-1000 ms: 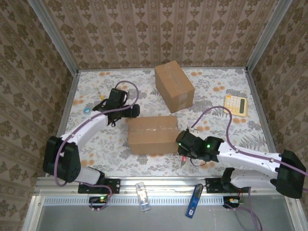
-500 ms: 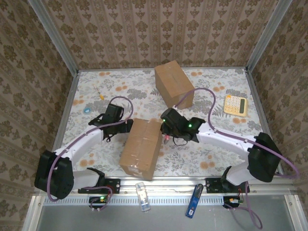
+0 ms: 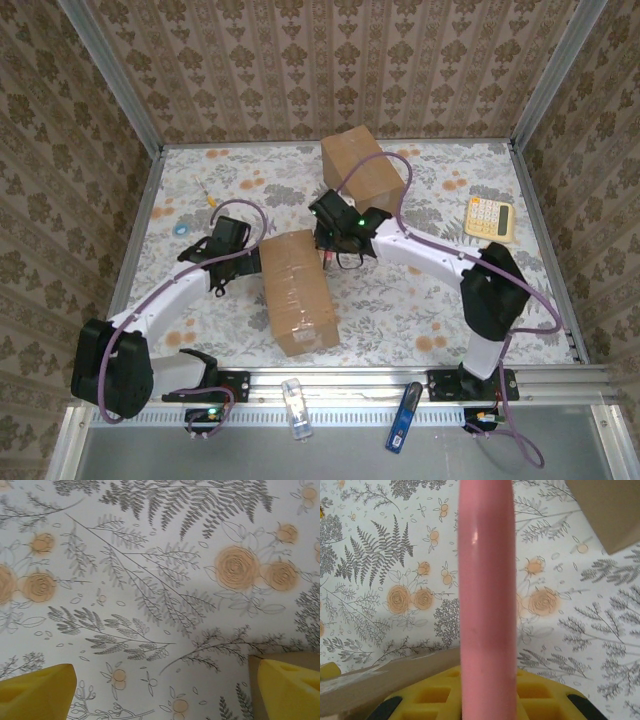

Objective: Unpack the express box

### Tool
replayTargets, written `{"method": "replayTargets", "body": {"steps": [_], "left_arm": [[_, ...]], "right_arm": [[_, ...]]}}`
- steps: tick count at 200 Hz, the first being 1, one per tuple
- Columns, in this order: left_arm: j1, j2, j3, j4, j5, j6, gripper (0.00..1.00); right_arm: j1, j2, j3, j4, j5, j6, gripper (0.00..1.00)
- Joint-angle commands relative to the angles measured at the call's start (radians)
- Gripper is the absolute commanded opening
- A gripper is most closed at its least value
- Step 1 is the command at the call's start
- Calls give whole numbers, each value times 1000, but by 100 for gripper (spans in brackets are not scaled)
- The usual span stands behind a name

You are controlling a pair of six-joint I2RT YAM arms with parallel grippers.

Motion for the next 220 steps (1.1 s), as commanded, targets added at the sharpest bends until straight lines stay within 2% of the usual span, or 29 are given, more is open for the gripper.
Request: {"method": "replayTargets", "body": {"steps": [1, 66, 115, 142, 176, 220], "left_arm": [[-52, 23, 38, 27, 157, 12, 93], [-51, -40, 37, -87, 97, -20, 95], [-51, -155, 32, -214, 81, -38, 97], [-51, -220, 62, -293, 66, -42, 97], [-50, -261, 125, -392, 48, -34, 97], [-46, -261, 216, -466, -29, -2, 94]], "right_arm": [[45, 108, 132, 118, -219, -80, 0], [-46, 240, 359, 5, -292, -292, 0], [-101, 241, 486, -128, -259, -439, 0], [-107, 188, 520, -183, -203, -497, 0], [-108, 5, 378, -206, -109, -477, 0], [-66, -412, -54, -261, 76, -372, 0]]}}
